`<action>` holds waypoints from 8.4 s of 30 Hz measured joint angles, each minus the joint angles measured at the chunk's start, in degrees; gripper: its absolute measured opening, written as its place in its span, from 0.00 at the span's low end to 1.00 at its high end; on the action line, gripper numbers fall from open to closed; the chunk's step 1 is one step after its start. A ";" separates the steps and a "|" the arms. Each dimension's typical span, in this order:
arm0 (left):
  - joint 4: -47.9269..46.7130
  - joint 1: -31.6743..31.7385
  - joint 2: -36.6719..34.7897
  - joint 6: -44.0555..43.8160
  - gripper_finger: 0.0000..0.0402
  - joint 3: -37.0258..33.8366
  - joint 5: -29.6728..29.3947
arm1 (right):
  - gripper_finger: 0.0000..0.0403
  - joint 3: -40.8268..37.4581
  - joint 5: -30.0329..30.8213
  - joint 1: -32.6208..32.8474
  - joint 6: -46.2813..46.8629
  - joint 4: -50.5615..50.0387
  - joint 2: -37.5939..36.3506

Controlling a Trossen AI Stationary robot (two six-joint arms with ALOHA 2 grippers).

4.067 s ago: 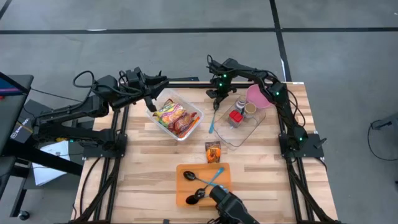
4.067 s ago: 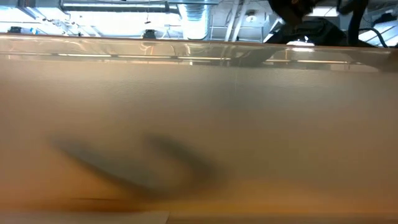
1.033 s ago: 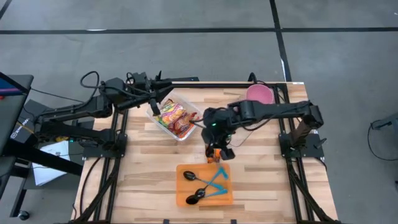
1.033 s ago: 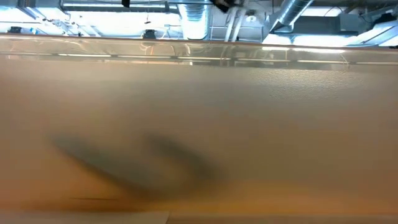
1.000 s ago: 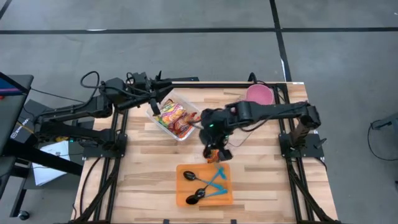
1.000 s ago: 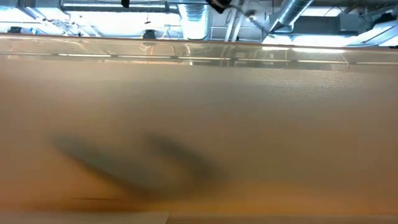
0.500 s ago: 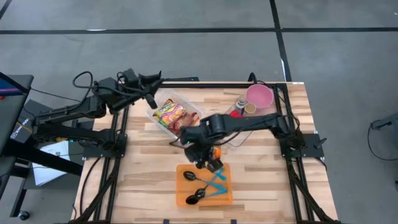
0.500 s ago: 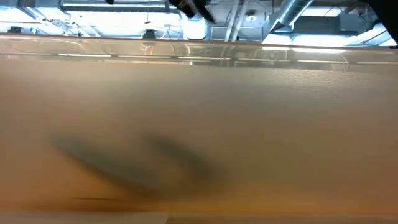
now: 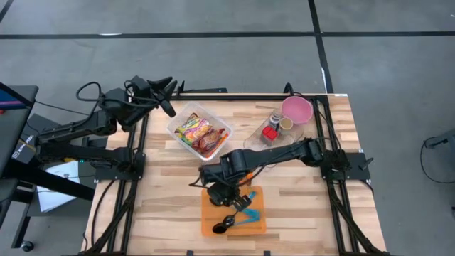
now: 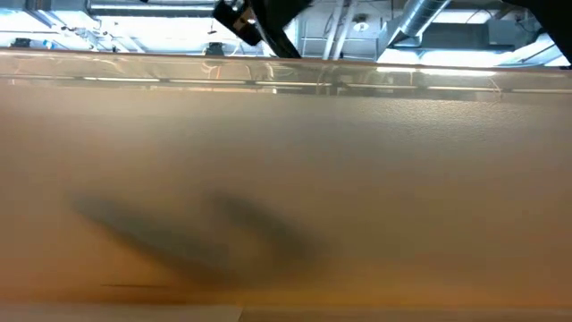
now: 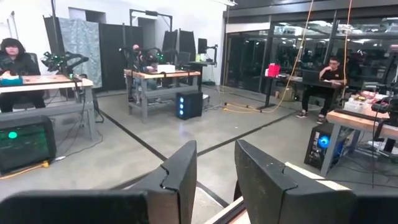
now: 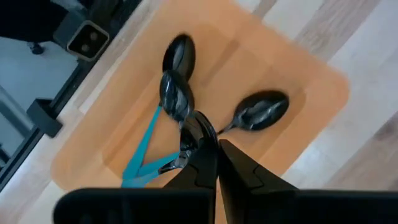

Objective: Pick & Place Food Item
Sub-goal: Put the black spoon into the orange bin, then put the orange seasoning pack into the transparent bin

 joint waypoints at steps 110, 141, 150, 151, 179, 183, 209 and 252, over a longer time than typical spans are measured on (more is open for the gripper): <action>-1.51 -0.68 0.05 -1.79 0.26 0.00 0.00 | 0.18 -6.71 1.37 -6.02 -0.37 -13.01 -0.72; -1.46 -0.68 0.06 0.35 0.26 0.00 1.43 | 0.17 -53.08 19.73 0.06 -31.42 27.02 -34.45; -1.57 -0.68 0.07 0.26 0.26 0.00 1.55 | 0.17 -53.19 27.30 -0.15 -35.85 28.85 -29.16; -1.55 -0.68 0.05 0.26 0.26 0.00 1.53 | 0.17 -53.18 27.55 -0.14 -36.15 29.11 -28.50; -2.54 -0.68 0.07 2.00 0.26 0.01 1.53 | 0.27 -36.63 26.58 -4.92 -24.46 15.07 -11.33; -2.54 -0.66 0.07 2.08 0.26 0.00 1.51 | 0.35 -36.63 25.14 -6.10 -23.95 13.09 -11.37; -2.55 -0.67 0.07 3.82 0.26 0.00 1.51 | 0.44 -43.01 15.58 -5.36 -24.36 17.12 -11.43; -2.56 -0.66 0.05 3.37 0.26 0.00 1.49 | 0.01 -37.80 14.54 -6.50 -23.03 14.89 -8.48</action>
